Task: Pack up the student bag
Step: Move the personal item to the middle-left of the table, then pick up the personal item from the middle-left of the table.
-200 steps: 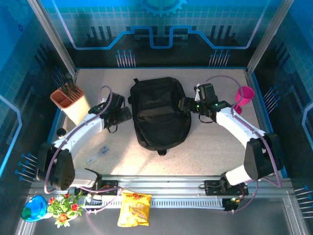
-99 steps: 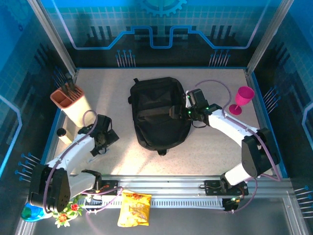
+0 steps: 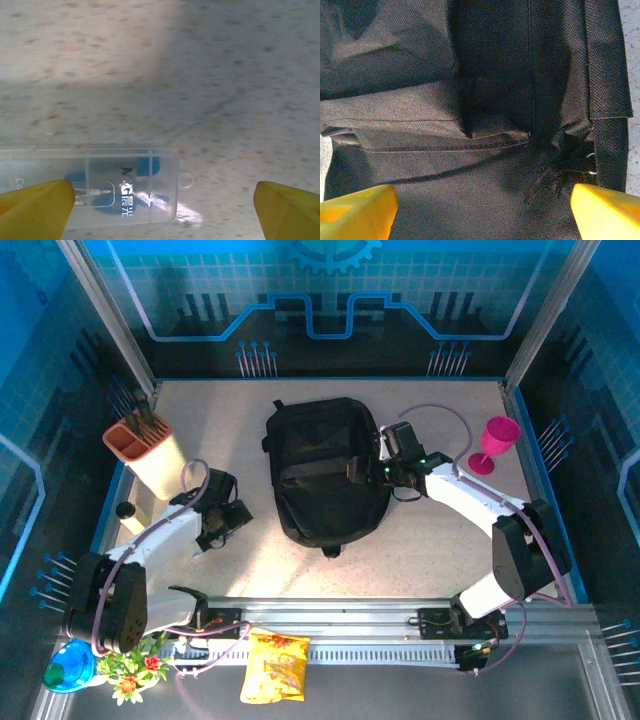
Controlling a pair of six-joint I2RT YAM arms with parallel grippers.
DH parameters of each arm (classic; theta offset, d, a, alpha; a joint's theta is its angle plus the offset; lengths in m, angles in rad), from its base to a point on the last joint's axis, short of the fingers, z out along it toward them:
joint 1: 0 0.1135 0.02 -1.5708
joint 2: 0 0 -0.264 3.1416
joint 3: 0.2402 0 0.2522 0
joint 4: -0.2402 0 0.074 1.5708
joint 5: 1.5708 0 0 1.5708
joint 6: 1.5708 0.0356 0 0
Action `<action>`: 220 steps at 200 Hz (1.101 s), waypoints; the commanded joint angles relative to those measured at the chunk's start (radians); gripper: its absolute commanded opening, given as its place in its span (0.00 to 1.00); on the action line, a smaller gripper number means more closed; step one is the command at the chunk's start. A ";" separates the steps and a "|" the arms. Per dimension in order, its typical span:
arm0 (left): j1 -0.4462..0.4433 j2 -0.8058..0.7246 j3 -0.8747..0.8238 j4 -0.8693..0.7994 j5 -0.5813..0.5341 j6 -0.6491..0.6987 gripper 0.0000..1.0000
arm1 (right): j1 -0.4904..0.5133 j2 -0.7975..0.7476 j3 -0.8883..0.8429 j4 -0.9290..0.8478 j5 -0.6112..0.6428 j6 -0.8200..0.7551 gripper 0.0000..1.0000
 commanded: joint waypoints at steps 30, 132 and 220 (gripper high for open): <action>-0.160 0.181 0.139 0.109 0.133 0.043 0.92 | 0.013 0.008 0.021 -0.004 0.025 0.011 0.90; -0.187 0.052 0.088 -0.011 -0.002 -0.267 0.94 | 0.013 0.024 0.025 0.003 0.017 0.014 0.92; -0.167 0.103 0.039 0.071 -0.028 -0.380 0.97 | 0.012 0.030 0.023 0.005 0.000 0.020 0.91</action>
